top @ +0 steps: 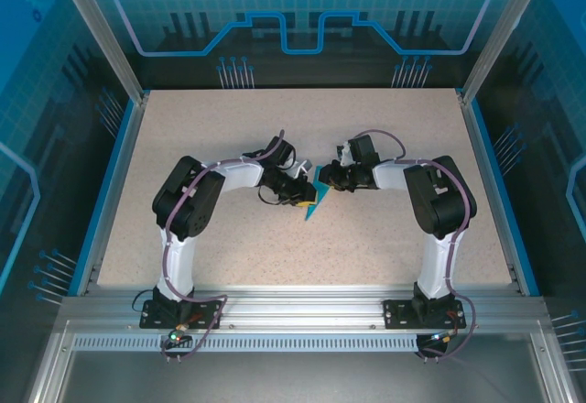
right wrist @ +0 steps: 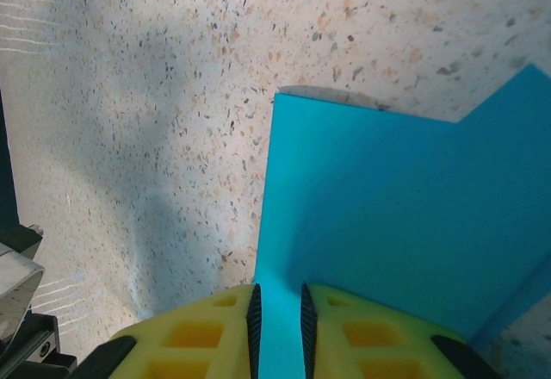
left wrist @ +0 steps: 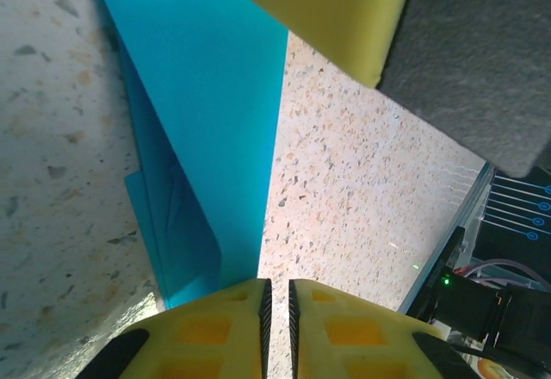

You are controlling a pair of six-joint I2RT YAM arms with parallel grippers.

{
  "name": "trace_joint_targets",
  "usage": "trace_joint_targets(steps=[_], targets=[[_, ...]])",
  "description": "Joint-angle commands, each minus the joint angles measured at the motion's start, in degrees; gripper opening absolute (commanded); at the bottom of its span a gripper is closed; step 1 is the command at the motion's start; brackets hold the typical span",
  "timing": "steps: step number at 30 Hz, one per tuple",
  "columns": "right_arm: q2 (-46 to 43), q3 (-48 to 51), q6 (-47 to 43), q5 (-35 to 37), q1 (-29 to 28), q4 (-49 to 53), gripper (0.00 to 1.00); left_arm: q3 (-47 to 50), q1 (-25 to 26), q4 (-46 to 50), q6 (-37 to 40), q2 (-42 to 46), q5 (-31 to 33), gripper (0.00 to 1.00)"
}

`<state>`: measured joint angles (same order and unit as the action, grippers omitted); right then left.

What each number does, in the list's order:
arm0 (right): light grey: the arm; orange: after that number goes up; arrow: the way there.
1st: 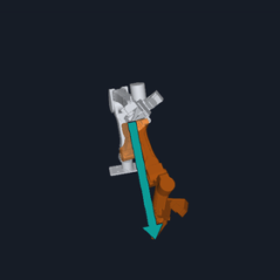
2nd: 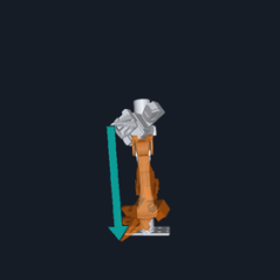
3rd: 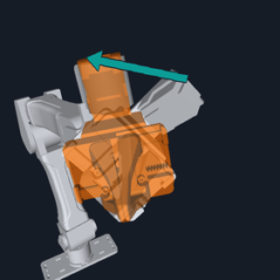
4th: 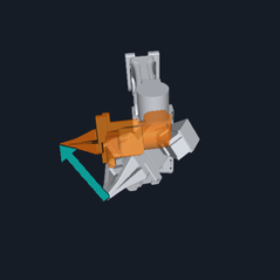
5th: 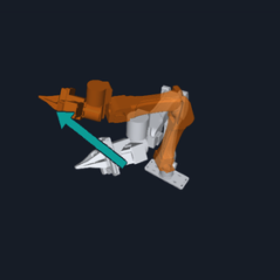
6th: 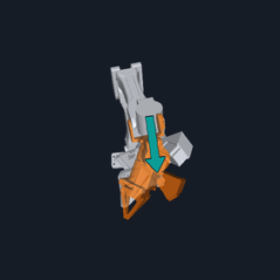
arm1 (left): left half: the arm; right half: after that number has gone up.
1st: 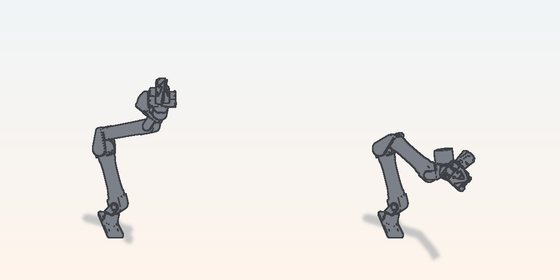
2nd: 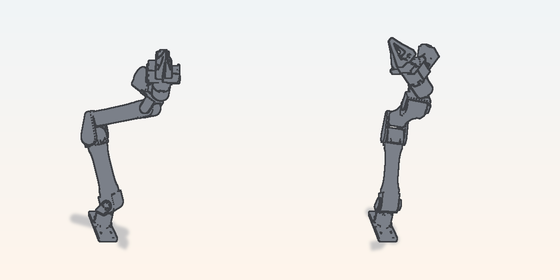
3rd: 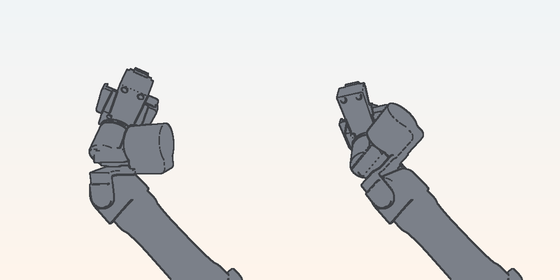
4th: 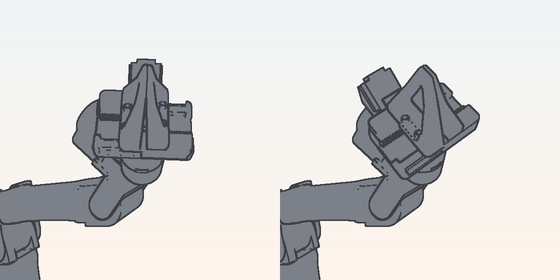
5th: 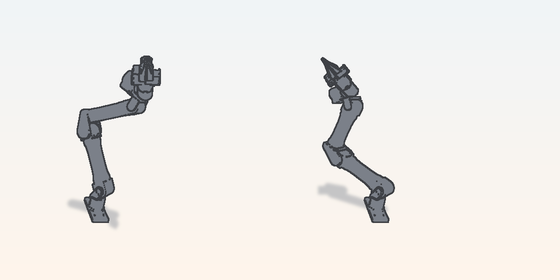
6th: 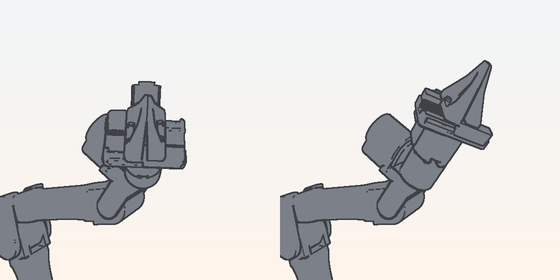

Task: Fold a paper plane with a square sheet of paper (fold left side to right side)
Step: Fold the wing for the fifth time at the center of the table.

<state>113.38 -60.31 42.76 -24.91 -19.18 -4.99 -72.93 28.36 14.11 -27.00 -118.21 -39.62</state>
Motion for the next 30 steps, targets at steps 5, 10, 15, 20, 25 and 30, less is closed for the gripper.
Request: trace_joint_targets(steps=[5,10,15,20,25,30], targets=[[2.5,1.7,-1.8,3.2,-0.6,6.2,0.23,-0.3,0.2,2.8,1.3,-1.3,2.3,0.16],[2.6,1.5,-1.7,3.1,-0.7,6.4,0.23,-0.1,0.3,3.2,1.6,-1.8,2.8,0.15],[2.5,1.3,-1.8,3.2,-0.7,6.6,0.23,-0.1,0.2,3.7,2.1,-2.4,3.8,0.13],[2.5,1.3,-1.9,3.2,-0.7,6.7,0.23,0.2,0.3,4.0,2.3,-2.9,4.4,0.11],[1.7,1.3,-1.9,3.1,-0.8,6.5,0.24,0.5,0.2,4.9,3.1,-3.3,5.7,0.09],[-2.3,0.6,-2.8,2.0,-0.4,5.1,0.24,1.9,0.3,5.4,3.8,-3.6,8.2,0.05]])
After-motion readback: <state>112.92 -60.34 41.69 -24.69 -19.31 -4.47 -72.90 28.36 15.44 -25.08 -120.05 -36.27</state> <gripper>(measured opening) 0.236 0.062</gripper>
